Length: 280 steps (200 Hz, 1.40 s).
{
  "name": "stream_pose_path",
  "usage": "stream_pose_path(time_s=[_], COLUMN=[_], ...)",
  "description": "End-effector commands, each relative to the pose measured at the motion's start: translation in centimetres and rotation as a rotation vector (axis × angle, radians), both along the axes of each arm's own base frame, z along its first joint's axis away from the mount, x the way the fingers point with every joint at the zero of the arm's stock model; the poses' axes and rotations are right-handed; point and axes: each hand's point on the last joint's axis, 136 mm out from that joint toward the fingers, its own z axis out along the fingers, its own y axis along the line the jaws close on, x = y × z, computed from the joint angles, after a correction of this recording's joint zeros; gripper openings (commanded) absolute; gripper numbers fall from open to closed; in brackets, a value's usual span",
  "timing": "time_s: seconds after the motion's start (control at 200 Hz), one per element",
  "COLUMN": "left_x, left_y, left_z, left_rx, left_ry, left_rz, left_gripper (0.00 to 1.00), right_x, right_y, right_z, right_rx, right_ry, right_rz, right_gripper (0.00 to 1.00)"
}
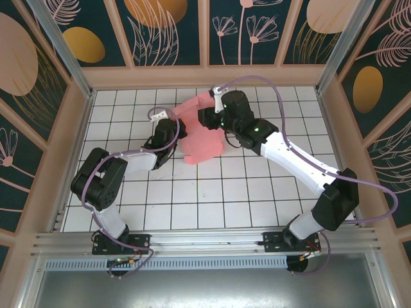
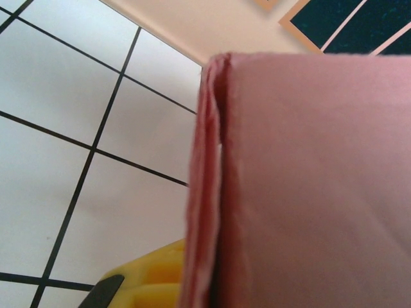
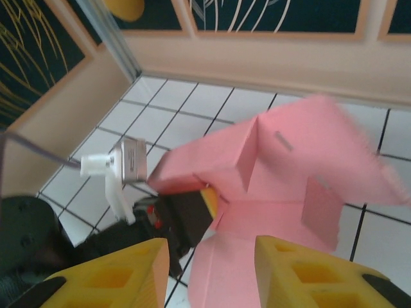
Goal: Fold the paper box
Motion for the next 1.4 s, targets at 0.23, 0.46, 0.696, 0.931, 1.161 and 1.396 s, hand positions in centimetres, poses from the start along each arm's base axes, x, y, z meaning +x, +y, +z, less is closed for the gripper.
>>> stream_pose_path(time_s=[0.23,0.46,0.696,0.931,1.161,1.396], left_x=[0.0,0.1,0.1,0.1,0.1,0.7], left_y=[-1.1,-1.7,-1.8,-1.8,-1.8,-2.4], left_z=[0.9,1.5,1.2,0.5,0.0,0.9], left_rx=[-0.021,-0.032,-0.029,-0.021,-0.014,-0.018], left_ry=[0.039,0.045,0.054,0.065,0.076,0.065], left_rz=[-0.046,-0.067,-0.074,-0.076,-0.075,-0.095], left_gripper=[0.0,0.0,0.0,0.0,0.0,0.0], right_x=[1.9,4.2,6.1,6.6,4.3,0.6], right_y=[3.0,3.7,1.7,-0.2,-0.4,-2.0], right_z=[-1.1,-2.5,-2.6,-2.2,-0.9,3.9], right_rx=[0.119,0.131,0.139,0.159,0.184,0.269], right_ry=[-0.021,-0.02,-0.025,-0.019,-0.043,-0.146], right_rz=[0.011,-0.042,-0.136,-0.158,-0.087,0.005], right_gripper=[0.26,0.15,0.12,0.11,0.19,0.35])
